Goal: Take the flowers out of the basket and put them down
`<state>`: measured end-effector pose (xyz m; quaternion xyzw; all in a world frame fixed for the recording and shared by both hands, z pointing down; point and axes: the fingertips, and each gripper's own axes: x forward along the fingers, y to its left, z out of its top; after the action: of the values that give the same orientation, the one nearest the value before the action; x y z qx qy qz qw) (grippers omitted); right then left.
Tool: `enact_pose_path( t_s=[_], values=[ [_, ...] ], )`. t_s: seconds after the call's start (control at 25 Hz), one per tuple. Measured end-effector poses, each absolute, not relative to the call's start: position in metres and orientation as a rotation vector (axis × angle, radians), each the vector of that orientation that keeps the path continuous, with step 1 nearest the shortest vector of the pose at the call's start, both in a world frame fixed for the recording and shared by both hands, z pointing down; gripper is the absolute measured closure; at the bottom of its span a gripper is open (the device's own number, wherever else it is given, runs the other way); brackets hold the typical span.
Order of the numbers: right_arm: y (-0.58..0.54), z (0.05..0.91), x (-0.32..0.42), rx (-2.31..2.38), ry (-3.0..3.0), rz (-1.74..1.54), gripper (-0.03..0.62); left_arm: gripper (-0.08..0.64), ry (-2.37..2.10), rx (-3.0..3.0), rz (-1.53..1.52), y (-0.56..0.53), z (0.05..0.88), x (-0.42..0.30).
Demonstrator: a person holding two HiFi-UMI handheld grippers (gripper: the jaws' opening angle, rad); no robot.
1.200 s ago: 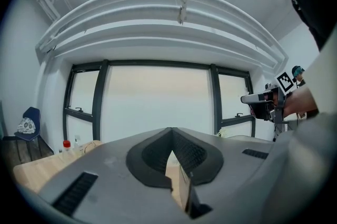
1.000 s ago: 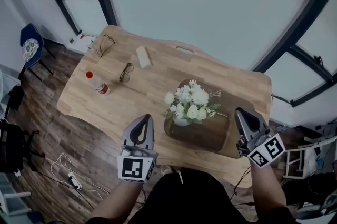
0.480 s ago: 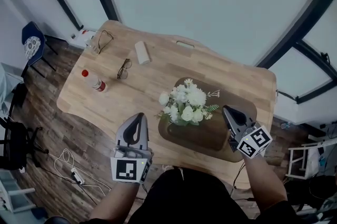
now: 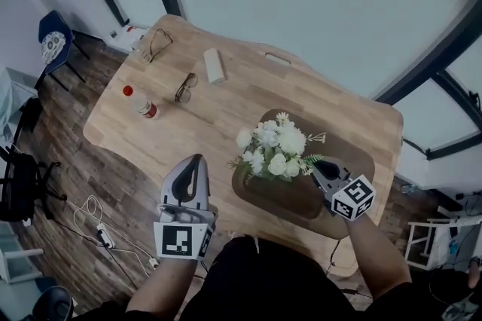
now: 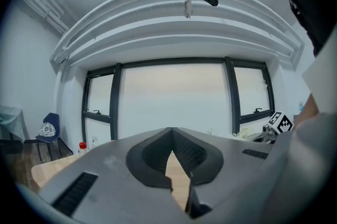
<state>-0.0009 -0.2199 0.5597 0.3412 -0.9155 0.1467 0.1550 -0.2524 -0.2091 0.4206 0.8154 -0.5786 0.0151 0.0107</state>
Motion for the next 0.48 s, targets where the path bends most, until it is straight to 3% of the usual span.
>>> enact_pose_path(
  t_s=[0.28,0.32,0.4,0.48],
  values=[
    [-0.212,0.595,-0.034,0.785,-2.536,0.267,0.568,0.555,-1.856,2.524,0.06,-0.208,0.418,-0.268],
    [-0.211,0.598,-0.039,0.761,-2.528,0.246,0.547,0.555,-1.862,2.522,0.063,-0.207,0.418,-0.27],
    [-0.211,0.603,-0.049,0.714,-2.53,0.244,0.393,0.555,-1.872,2.51,0.067,-0.207,0.419,-0.275],
    [-0.213,0.604,-0.06,0.684,-2.546,0.243,0.333,0.555,-1.878,2.5,0.07,-0.207,0.42,-0.28]
  ],
)
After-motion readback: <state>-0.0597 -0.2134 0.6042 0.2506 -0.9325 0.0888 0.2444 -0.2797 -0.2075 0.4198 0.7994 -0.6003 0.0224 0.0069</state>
